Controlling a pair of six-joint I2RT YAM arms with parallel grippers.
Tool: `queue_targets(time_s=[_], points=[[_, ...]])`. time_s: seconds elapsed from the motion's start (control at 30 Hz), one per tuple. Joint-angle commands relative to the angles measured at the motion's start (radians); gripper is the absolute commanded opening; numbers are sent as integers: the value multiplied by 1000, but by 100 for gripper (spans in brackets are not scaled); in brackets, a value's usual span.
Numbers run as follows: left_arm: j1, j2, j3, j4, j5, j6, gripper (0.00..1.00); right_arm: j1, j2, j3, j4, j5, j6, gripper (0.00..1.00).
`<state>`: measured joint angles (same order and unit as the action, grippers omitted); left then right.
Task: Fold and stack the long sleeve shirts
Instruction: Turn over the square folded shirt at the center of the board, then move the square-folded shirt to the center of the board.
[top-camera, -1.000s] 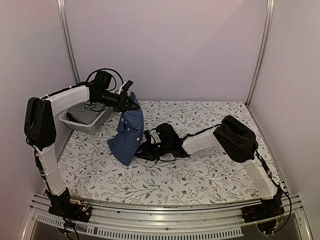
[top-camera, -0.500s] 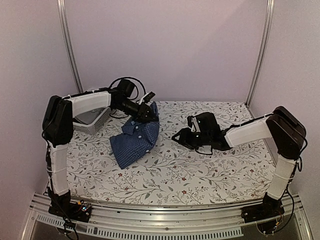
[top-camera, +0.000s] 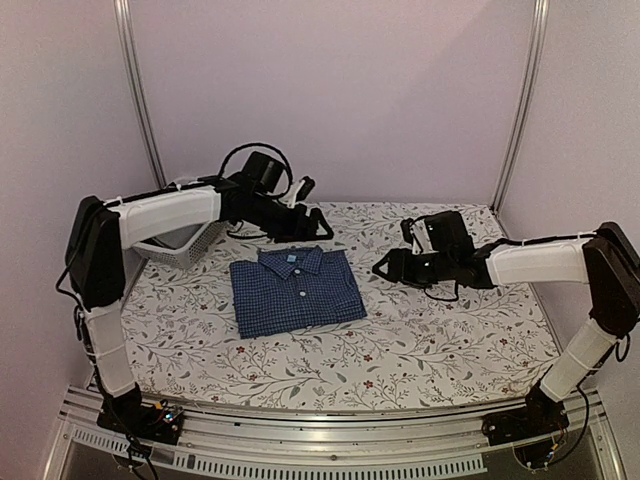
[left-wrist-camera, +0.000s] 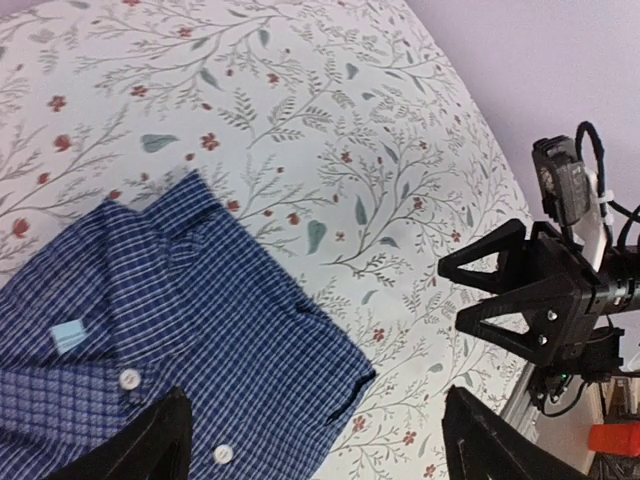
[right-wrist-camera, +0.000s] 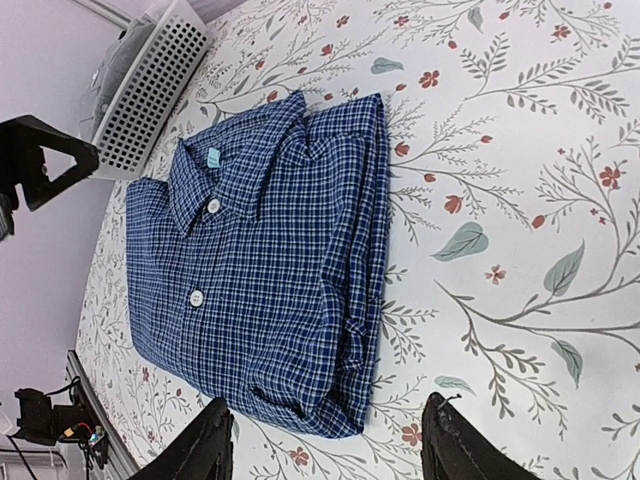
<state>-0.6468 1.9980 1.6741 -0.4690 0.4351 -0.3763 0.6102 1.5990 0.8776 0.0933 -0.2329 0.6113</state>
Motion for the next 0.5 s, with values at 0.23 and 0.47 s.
queue_targets(time_s=[0.23, 0.47], points=[[188, -382, -616, 172, -139, -197, 81, 46, 261, 257, -194, -105, -206, 62], [243, -461, -784, 220, -175, -230, 81, 95, 370, 331, -253, -79, -204, 57]])
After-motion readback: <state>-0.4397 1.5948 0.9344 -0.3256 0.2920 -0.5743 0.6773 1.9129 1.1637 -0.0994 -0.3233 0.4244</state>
